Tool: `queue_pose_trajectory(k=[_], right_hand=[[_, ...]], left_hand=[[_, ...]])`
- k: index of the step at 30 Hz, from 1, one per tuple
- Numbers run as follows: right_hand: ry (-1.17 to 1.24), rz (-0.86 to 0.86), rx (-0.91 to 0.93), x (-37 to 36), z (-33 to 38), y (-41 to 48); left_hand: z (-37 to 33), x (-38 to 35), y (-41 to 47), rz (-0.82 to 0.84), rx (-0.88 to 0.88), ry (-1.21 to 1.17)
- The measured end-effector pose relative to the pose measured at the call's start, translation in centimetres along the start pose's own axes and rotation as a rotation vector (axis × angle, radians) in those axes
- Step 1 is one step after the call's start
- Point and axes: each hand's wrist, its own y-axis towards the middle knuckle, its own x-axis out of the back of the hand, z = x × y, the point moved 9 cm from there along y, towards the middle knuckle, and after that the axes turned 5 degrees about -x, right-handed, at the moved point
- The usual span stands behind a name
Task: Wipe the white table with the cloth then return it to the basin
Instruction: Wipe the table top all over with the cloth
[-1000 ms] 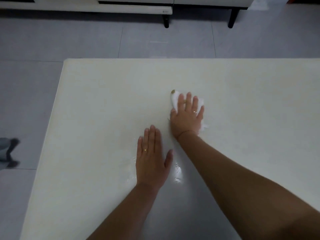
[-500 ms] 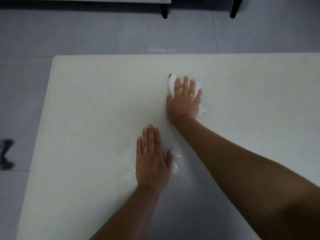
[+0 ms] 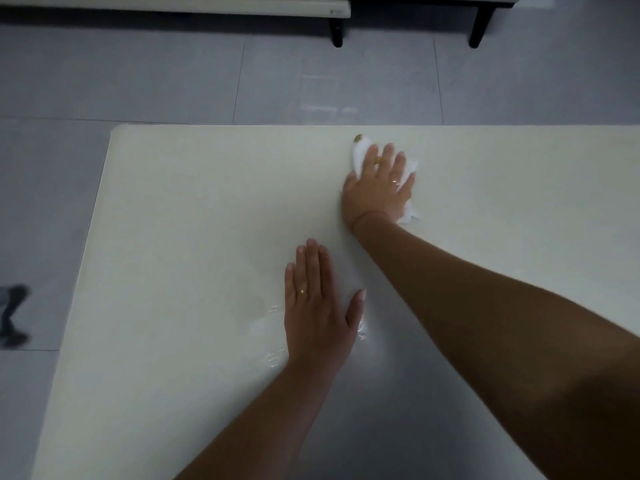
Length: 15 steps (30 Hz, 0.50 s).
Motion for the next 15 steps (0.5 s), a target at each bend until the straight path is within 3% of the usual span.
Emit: queue_pose_trajectory(k=[4, 7, 9, 15], right_hand=[[-0.093, 0.005, 0.425, -0.8, 5.7, -2.6], [-0.167, 0.006, 0.664, 0.0, 4.5, -0.8], [-0.166, -0.015, 0.606, 1.2, 2.0, 2.2], [0.009, -0.061, -0.050, 1.9, -2.8, 5.8]], left_hand=[[-0.1, -0.8, 2.1, 0.027, 0.031, 0.023], [0.0, -0.9, 2.0, 0.002, 0.022, 0.007], [-0.1, -1.0, 1.9, -0.007, 0.014, 0.007], [0.0, -1.2, 1.9, 0.006, 0.021, 0.019]])
